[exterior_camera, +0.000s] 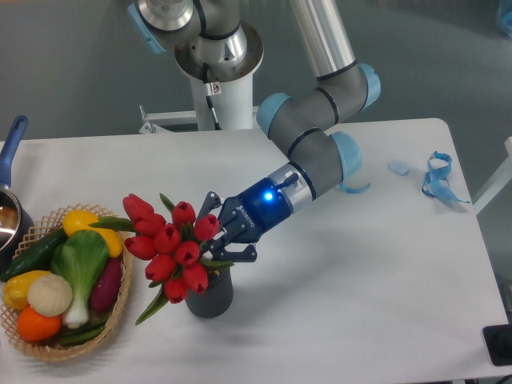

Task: Insert the flowers into the vase
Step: 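Open the gripper to release the tulips in the vase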

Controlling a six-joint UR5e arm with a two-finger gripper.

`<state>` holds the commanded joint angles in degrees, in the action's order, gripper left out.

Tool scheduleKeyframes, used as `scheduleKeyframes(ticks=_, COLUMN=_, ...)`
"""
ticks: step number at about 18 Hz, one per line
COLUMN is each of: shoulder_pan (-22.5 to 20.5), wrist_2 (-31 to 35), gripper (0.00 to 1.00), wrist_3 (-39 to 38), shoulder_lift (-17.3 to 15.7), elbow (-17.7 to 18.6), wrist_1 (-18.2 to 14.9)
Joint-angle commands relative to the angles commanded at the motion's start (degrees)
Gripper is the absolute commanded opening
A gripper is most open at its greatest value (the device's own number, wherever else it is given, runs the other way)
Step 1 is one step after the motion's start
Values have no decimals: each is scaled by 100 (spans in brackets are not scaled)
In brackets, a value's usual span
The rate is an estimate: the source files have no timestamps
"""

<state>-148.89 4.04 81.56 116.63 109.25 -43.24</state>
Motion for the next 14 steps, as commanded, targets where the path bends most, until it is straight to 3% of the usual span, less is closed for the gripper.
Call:
scheduleKeyframes(ticks=5, shoulder_pan=0, wrist_2=9, gripper=24, wrist_3=44, shoulder_lift=36, elbow=9, wrist_1=0)
scheduleKeyframes(ticks=10, shoulder_pan=-44, wrist_2=0, gripper=78, wrist_3=71, shoulder_lift=18, elbow=-62, wrist_1=9)
scheduleKeyframes(ticks=14, shoulder_pan=-62, wrist_2=9, gripper=88, wrist_3=71, shoulder_lift=-26, elbow=-53, wrist_1=9)
